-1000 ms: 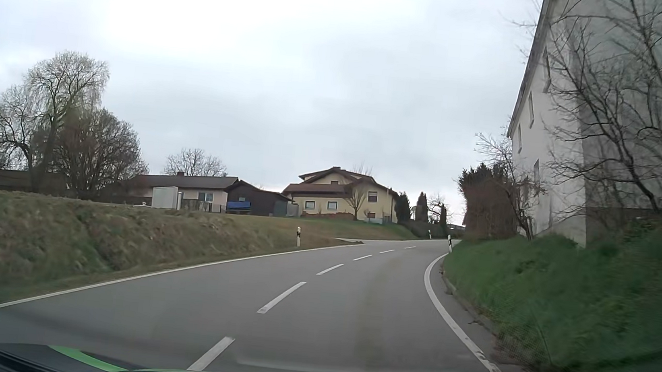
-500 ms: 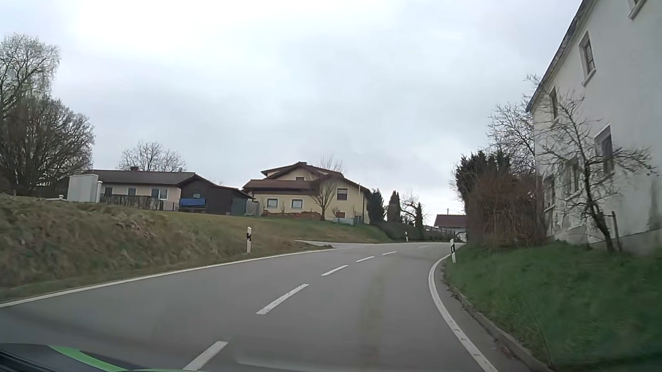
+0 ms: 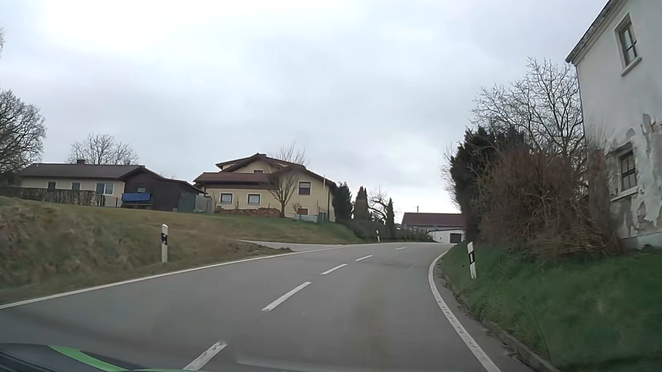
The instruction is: Follow the waypoints while adhering to traffic rules and regulations
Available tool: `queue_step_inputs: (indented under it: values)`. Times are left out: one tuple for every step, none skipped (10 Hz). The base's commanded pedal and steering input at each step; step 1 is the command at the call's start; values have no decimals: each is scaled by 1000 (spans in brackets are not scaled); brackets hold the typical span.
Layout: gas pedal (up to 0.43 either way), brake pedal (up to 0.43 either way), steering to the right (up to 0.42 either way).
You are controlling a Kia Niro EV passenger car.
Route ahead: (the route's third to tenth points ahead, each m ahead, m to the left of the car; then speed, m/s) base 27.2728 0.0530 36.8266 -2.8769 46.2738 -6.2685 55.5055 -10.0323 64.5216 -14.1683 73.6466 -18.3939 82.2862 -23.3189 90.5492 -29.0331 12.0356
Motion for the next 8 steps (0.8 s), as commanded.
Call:
queue_step_inputs:
  values:
    - [209,0,60]
    - [220,0,60]
    - [220,0,60]
    - [228,0,58]
    - [228,0,57]
    - [228,0,55]
    - [228,0,54]
    - [228,0,53]
